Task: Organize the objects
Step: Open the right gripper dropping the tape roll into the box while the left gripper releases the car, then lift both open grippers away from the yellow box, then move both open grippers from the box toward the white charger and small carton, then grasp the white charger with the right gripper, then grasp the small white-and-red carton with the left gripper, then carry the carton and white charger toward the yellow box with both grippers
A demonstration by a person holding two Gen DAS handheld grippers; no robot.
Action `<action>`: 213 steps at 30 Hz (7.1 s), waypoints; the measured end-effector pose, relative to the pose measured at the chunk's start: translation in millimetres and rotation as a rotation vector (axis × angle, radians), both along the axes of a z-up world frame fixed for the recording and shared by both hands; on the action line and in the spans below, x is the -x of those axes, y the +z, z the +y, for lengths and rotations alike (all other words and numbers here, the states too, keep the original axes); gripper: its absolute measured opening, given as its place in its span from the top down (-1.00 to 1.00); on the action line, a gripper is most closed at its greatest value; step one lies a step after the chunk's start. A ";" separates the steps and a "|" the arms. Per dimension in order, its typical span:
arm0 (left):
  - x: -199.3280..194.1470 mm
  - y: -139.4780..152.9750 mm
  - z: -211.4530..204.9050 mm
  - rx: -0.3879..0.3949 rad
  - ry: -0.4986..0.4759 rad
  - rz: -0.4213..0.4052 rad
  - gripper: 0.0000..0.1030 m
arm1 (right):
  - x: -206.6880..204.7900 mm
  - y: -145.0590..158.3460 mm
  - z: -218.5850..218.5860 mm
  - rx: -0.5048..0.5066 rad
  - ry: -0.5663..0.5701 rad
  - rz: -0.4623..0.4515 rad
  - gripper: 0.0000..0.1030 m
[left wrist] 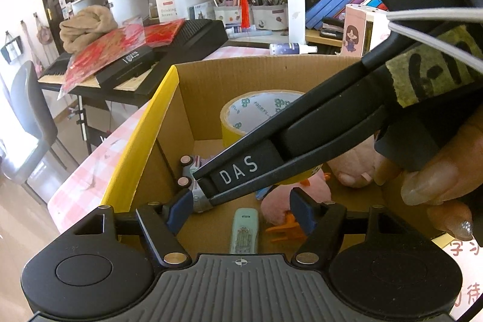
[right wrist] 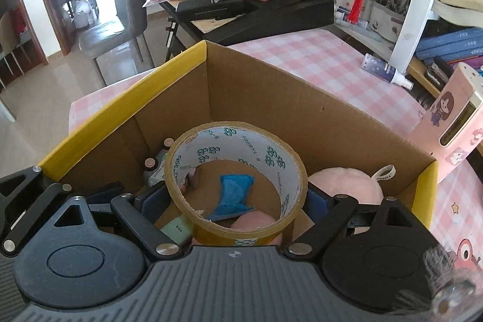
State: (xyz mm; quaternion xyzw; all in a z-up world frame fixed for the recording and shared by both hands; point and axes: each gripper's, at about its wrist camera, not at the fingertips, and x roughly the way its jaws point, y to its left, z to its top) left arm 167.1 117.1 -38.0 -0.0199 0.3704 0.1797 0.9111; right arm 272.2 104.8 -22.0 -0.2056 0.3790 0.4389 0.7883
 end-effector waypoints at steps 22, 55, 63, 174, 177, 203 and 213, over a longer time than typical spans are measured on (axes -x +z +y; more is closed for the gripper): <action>68.1 39.4 9.2 0.003 0.034 -0.145 -0.64 | 69.5 65.1 -63.7 -0.188 -0.244 -0.150 -0.76; 202.3 27.1 -14.7 0.031 -0.069 -0.065 -0.71 | 266.5 12.0 -166.0 -0.082 -0.605 -0.276 -0.80; 210.9 16.3 -30.9 0.054 -0.136 -0.033 -0.72 | 287.4 3.5 -180.2 -0.053 -0.650 -0.266 -0.80; -130.0 -37.9 -292.8 0.087 -0.423 0.051 -0.69 | 14.3 -33.2 -463.8 -0.058 -0.812 -0.117 -0.21; -145.1 -50.5 -304.6 0.073 -0.450 0.071 -0.69 | 22.2 -30.4 -468.5 -0.068 -0.837 -0.102 -0.21; -164.2 -48.0 -305.3 0.155 -0.525 -0.012 -0.09 | 48.9 -28.4 -465.6 -0.025 -0.867 -0.087 -0.21; -85.6 -6.2 -266.0 0.197 -0.480 -0.076 -0.09 | 56.2 -21.6 -434.2 -0.039 -0.803 -0.104 -0.21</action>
